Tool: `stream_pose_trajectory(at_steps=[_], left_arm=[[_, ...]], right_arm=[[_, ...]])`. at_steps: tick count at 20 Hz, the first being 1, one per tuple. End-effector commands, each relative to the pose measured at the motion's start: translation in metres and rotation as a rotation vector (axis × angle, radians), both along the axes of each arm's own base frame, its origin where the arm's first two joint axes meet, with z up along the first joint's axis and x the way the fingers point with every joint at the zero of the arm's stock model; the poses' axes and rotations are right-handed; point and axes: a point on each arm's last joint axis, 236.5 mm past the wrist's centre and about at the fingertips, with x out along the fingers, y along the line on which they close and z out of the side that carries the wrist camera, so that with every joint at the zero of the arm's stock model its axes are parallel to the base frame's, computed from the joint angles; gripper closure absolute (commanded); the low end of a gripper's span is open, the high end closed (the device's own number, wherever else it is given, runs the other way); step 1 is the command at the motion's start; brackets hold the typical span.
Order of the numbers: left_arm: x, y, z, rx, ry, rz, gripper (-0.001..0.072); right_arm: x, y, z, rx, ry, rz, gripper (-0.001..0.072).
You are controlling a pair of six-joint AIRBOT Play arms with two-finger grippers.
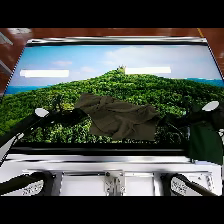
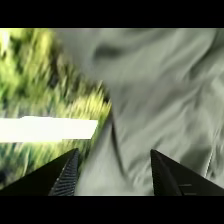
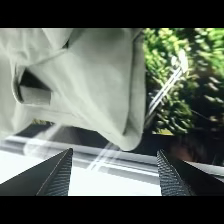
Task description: Fold the shirts.
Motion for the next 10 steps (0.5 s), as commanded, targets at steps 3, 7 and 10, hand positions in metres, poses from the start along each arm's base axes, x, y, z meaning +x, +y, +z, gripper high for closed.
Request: stream_pose_trajectory(at_steps=[3, 7, 10], left_arm=[[0.045, -0.001, -0.009, 0.016, -0.029, 0.028, 0.0171], [0.061, -0.006, -0.021, 0.015, -0.01, 0.021, 0.017], [0.07, -0.007, -0.026, 0.011, -0.001, 0.026, 0.0186]], right_arm=[[-0.002, 0.028, -0.013, 0.072, 0.056, 0.044, 0.0044], [-0.004, 0.028, -0.013, 0.074, 0.065, 0.05, 0.0041], [-0.007, 0.029, -0.014, 0.077, 0.078, 0.055, 0.0041]])
